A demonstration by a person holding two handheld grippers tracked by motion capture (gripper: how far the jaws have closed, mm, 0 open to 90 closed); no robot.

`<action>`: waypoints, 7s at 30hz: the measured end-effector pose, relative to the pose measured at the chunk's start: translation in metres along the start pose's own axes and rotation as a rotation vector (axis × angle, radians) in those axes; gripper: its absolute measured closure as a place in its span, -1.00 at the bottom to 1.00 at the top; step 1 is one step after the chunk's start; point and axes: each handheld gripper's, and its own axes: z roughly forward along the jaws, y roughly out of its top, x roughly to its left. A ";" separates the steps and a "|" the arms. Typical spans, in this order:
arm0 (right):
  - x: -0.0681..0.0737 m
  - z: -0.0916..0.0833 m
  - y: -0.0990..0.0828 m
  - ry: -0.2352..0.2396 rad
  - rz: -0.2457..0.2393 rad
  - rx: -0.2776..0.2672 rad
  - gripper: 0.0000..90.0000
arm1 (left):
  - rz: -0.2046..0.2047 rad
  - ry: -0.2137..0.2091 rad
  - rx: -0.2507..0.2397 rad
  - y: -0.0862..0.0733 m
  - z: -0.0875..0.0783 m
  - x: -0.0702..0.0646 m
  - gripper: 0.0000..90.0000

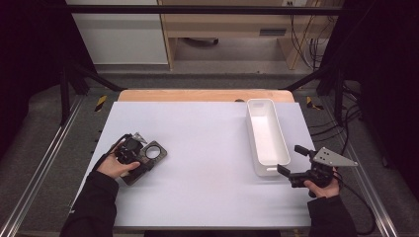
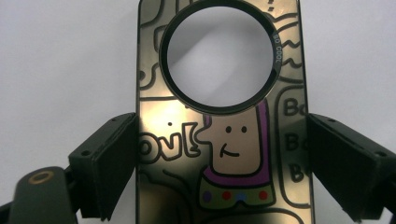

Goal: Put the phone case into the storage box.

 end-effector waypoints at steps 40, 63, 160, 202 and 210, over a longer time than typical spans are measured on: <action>0.000 0.000 0.000 0.006 -0.009 0.003 -0.99 | 0.096 -0.037 -0.288 0.011 -0.044 -0.057 -0.75; 0.002 0.000 0.002 0.015 -0.021 0.006 -0.99 | 0.172 -0.104 -0.318 0.023 -0.046 -0.089 -0.75; 0.086 0.060 0.039 0.318 -0.284 0.166 -0.99 | 0.409 -0.305 -0.255 0.061 -0.018 -0.156 -0.75; 0.110 0.084 0.040 0.426 -0.347 0.227 -0.97 | 0.494 -0.353 -0.242 0.076 -0.019 -0.170 -0.75; 0.111 0.089 0.041 0.441 -0.355 0.238 -0.96 | 0.504 -0.361 -0.239 0.076 -0.020 -0.171 -0.75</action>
